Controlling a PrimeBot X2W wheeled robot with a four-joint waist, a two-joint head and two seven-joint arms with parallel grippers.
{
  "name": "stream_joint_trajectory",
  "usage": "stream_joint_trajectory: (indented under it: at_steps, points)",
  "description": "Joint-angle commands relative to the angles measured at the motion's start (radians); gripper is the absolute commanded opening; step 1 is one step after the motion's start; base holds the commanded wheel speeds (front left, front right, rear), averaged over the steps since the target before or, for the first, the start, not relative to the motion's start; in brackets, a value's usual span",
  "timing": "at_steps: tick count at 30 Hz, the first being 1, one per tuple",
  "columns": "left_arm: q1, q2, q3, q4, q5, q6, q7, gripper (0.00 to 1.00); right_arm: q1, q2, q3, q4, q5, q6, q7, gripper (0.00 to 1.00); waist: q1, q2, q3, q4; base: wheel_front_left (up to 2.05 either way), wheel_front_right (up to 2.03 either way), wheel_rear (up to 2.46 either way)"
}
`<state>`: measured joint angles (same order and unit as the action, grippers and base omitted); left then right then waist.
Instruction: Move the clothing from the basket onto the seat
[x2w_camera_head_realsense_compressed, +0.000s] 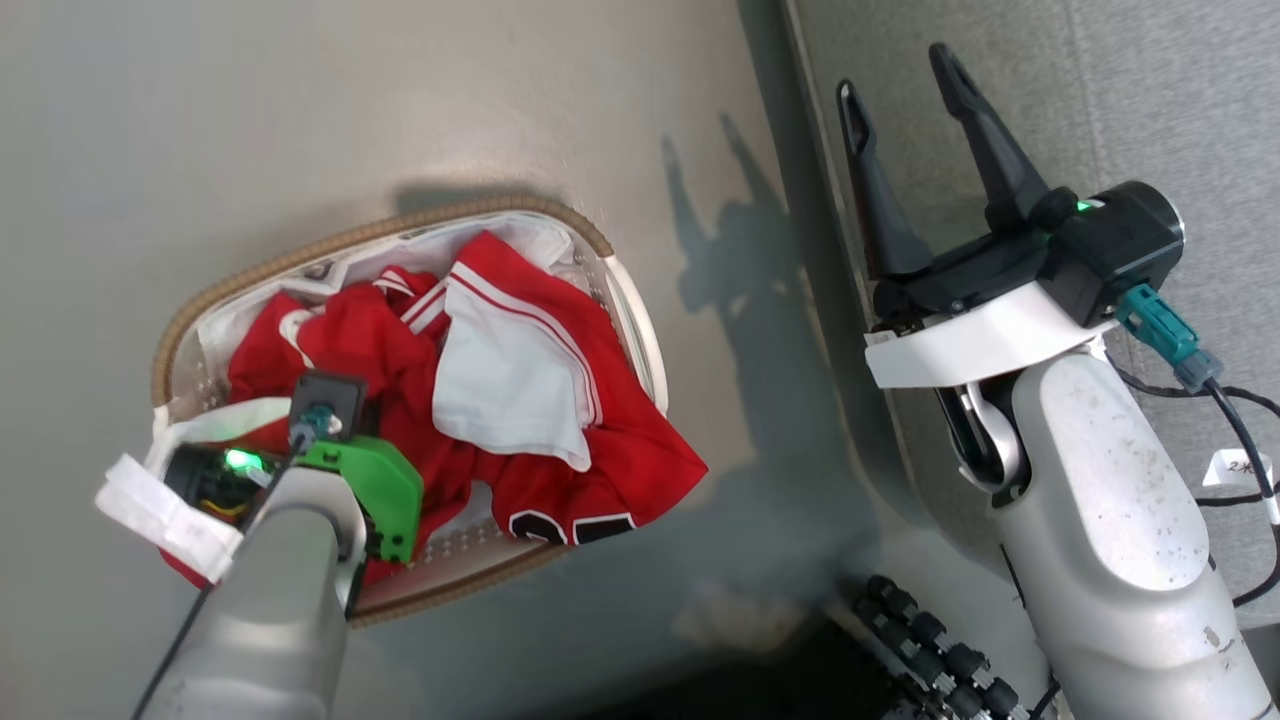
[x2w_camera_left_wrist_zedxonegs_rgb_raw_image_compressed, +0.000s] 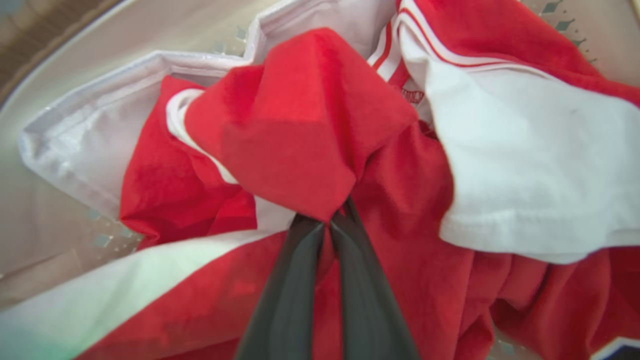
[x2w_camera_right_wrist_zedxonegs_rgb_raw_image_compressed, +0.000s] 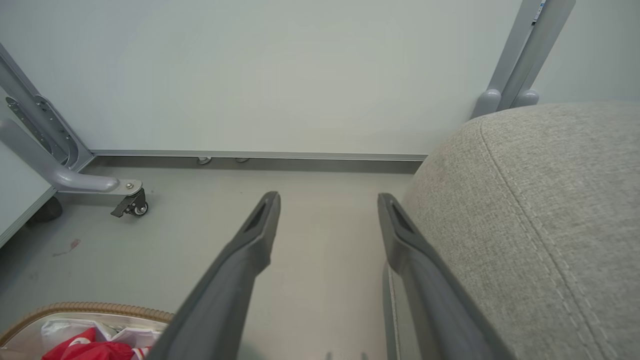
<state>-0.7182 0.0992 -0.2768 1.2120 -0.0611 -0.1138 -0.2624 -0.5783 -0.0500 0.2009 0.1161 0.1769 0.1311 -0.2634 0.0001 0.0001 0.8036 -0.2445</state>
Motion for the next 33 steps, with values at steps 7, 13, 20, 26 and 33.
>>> stream_joint_trajectory:
  at_steps: [7, 13, 20, 26, 33]
  points:
    - [0.158, -0.032, 0.017, -0.129, -0.056, -0.005, -0.003, 0.00, 0.088, -0.003, -0.022, 0.051, -0.017, -0.001, -0.002, 1.00, -0.0001, -0.0001, -0.242, 0.036, 0.00, 0.00, 0.00]
    - [0.267, -0.044, 0.016, -0.266, -0.102, -0.010, -0.002, 0.00, 0.160, -0.003, -0.046, 0.086, -0.037, -0.001, -0.002, 1.00, -0.0001, -0.0001, -0.389, 0.080, 0.00, 0.00, 0.00]
    - [0.395, -0.048, -0.019, -0.492, -0.186, -0.015, -0.002, 0.00, 0.261, -0.004, -0.056, 0.123, -0.061, -0.001, -0.002, 1.00, -0.0001, -0.0001, -0.558, 0.141, 0.00, 0.00, 0.00]
    - [0.460, -0.047, -0.038, -0.650, -0.242, 0.002, -0.002, 0.00, 0.327, -0.004, -0.062, 0.136, -0.052, -0.001, -0.002, 1.00, -0.0001, -0.0001, -0.654, 0.173, 0.00, 0.00, 0.00]
    - [0.481, -0.047, -0.043, -0.800, -0.281, 0.006, -0.002, 0.00, 0.394, -0.004, -0.065, 0.138, -0.039, -0.001, -0.002, 1.00, -0.0001, -0.0001, -0.726, 0.195, 0.00, 0.00, 0.00]
